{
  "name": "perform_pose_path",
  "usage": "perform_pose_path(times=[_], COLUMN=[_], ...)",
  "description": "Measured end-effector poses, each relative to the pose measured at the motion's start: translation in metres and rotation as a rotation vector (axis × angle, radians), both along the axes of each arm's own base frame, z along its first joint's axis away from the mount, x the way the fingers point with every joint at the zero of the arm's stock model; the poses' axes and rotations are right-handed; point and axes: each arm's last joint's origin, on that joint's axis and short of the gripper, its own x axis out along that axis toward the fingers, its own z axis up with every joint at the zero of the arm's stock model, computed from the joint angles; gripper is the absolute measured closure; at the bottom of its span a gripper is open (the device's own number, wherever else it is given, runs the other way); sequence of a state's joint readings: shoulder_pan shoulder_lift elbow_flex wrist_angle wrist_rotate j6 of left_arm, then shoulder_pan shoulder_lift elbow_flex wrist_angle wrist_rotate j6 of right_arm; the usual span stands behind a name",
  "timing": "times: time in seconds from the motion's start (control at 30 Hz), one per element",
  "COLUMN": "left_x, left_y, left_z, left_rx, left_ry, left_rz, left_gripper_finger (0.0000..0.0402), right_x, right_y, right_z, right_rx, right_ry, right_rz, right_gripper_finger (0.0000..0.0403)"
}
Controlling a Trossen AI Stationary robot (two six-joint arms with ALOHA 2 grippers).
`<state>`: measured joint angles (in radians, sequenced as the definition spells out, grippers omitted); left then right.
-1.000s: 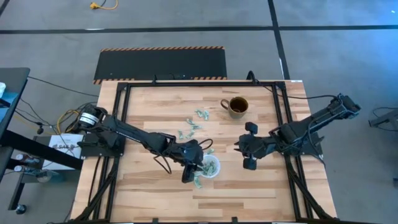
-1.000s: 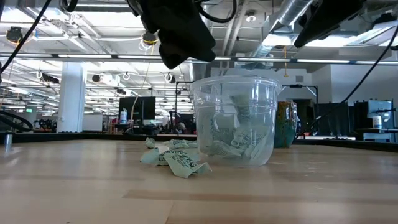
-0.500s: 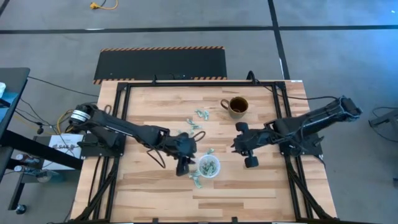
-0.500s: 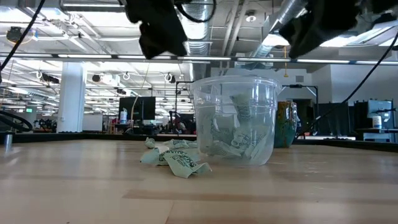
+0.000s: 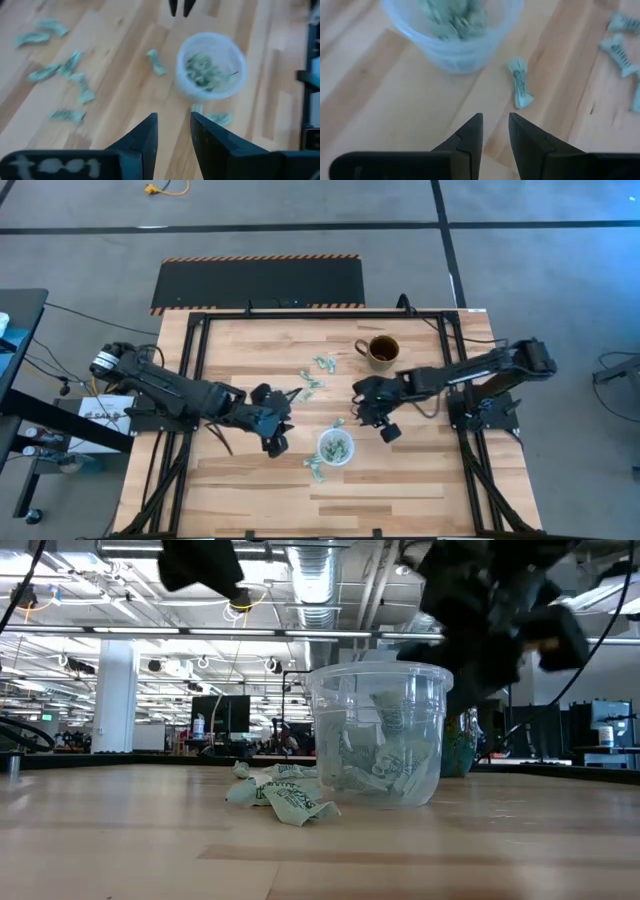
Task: Pick and place Stevia / Truvia into bins
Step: Put the green stevia packet into the transparent container
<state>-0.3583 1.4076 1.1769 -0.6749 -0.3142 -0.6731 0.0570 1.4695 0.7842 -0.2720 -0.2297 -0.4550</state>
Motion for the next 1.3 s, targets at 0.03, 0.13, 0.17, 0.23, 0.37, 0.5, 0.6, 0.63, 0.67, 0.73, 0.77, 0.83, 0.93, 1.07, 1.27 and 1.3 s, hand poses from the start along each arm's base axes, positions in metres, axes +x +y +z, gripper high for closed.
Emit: perform_pose_path(times=[0.03,0.13,0.17,0.23,0.37,0.5,0.6,0.63,0.67,0.73,0.77,0.83,0.93,1.07,1.27,1.3], left_x=[-0.002,-0.004,-0.006,-0.007,-0.009,-0.01,-0.011,-0.011,-0.011,-0.011,-0.011,-0.011,-0.011,-0.011,-0.01,-0.01], left_y=[-0.001,-0.006,-0.007,-0.009,-0.01,-0.009,-0.009,-0.009,-0.009,-0.009,-0.009,-0.009,-0.009,-0.009,-0.009,-0.009], left_z=[0.001,0.0,0.0,-0.001,-0.003,-0.003,-0.004,-0.004,-0.004,-0.004,-0.004,-0.004,-0.004,-0.003,-0.003,-0.003], left_rx=[0.0,0.005,0.008,0.0,0.013,0.025,0.033,0.033,0.032,0.031,0.029,0.025,0.024,0.028,0.026,0.025], left_ry=[-0.005,-0.01,-0.004,-0.001,0.006,0.01,0.021,0.02,0.02,0.019,0.019,0.02,0.019,0.019,0.016,0.014], left_rz=[0.017,0.054,0.061,0.077,0.106,0.113,0.114,0.114,0.114,0.116,0.116,0.117,0.117,0.112,0.112,0.112], left_gripper_finger=[0.03,0.03,0.03,0.03,0.03,0.03,0.03,0.03,0.03,0.03,0.03,0.03,0.03,0.03,0.03,0.03], right_x=[0.003,0.012,0.016,0.018,0.028,0.035,0.041,0.043,0.045,0.045,0.047,0.047,0.048,0.049,0.049,0.051], right_y=[-0.003,-0.013,-0.016,-0.021,-0.026,-0.023,-0.02,-0.018,-0.017,-0.014,-0.014,-0.012,-0.011,-0.012,-0.013,-0.013], right_z=[-0.006,-0.018,-0.021,-0.029,-0.037,-0.044,-0.048,-0.05,-0.052,-0.054,-0.054,-0.054,-0.054,-0.053,-0.06,-0.061], right_rx=[0.001,0.0,-0.003,-0.004,-0.013,-0.038,-0.056,-0.062,-0.065,-0.063,-0.063,-0.063,-0.064,-0.068,-0.066,-0.065], right_ry=[0.009,-0.005,-0.014,-0.003,-0.055,-0.067,-0.073,-0.069,-0.065,-0.044,-0.04,-0.036,-0.051,-0.065,-0.043,-0.053], right_rz=[0.002,0.021,0.024,0.026,0.02,0.065,0.106,0.123,0.132,0.143,0.145,0.15,0.151,0.147,0.146,0.147], right_gripper_finger=[0.0317,0.0317,0.0317,0.0317,0.0317,0.0317,0.0316,0.0313,0.031,0.0299,0.0292,0.0275,0.0245,0.021,0.0195,0.0197])
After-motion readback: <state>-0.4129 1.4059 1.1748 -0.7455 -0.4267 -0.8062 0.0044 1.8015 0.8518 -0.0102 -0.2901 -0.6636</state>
